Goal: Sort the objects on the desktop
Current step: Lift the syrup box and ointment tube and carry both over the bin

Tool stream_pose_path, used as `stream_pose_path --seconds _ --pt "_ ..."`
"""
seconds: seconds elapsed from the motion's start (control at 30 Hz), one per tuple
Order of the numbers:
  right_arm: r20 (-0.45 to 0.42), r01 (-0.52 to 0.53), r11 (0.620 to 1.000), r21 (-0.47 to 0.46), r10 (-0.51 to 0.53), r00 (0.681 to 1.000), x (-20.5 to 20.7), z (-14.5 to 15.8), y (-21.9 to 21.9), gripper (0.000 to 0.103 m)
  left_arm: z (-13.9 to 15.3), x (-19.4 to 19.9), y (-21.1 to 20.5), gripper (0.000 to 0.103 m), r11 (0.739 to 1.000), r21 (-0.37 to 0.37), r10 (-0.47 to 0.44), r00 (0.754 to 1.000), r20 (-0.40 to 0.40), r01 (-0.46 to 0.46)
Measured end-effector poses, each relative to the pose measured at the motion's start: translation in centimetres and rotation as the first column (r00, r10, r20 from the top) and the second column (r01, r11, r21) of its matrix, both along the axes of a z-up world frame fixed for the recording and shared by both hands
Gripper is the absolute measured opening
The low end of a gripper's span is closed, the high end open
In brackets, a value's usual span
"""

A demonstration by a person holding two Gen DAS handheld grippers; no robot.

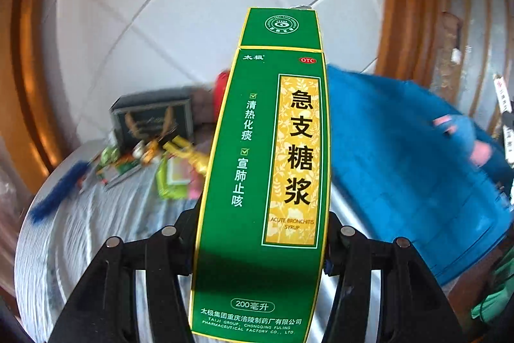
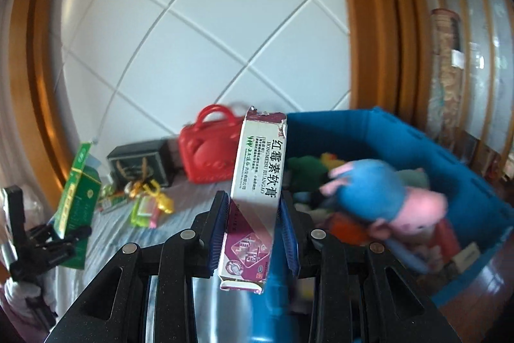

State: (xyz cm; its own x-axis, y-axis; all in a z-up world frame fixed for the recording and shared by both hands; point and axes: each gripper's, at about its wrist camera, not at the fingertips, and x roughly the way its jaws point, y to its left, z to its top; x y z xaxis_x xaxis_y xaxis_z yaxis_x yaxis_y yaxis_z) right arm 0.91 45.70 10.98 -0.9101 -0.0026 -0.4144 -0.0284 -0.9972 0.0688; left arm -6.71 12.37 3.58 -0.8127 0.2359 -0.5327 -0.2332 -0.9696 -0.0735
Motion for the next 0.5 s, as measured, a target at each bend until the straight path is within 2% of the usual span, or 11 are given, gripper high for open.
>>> stream_pose_path --seconds 0.23,0.5 --pt "-0.005 0.123 0.992 -0.011 -0.123 0.992 2.3 0.1 9.2 0.032 4.6 1.8 11.9 0.054 0.984 0.03 -0.169 0.979 -0.112 0.173" --pt "0.036 0.135 0.991 -0.017 -0.135 0.99 2.1 -1.7 17.0 0.032 6.3 2.6 23.8 0.054 0.965 0.026 -0.257 0.958 -0.128 0.263"
